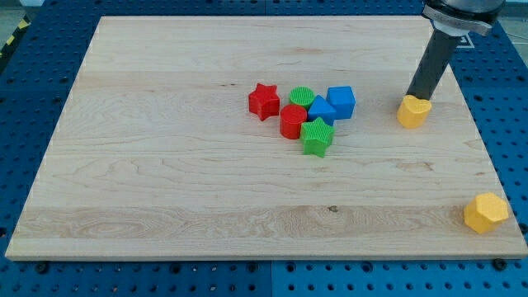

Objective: Push the yellow heart into the blue triangle

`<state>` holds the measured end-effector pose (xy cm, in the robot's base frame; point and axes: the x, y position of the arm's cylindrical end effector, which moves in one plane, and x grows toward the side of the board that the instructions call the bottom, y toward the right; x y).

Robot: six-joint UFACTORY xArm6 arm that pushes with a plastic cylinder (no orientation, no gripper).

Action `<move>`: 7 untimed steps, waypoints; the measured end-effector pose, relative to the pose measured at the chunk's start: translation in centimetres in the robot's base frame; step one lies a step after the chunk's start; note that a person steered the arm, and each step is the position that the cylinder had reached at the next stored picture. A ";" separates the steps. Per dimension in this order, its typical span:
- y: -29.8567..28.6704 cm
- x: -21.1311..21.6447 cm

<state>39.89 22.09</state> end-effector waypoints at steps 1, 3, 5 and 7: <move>0.5 0.5; -1.6 4.6; -0.7 6.0; -2.2 11.0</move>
<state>50.86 19.84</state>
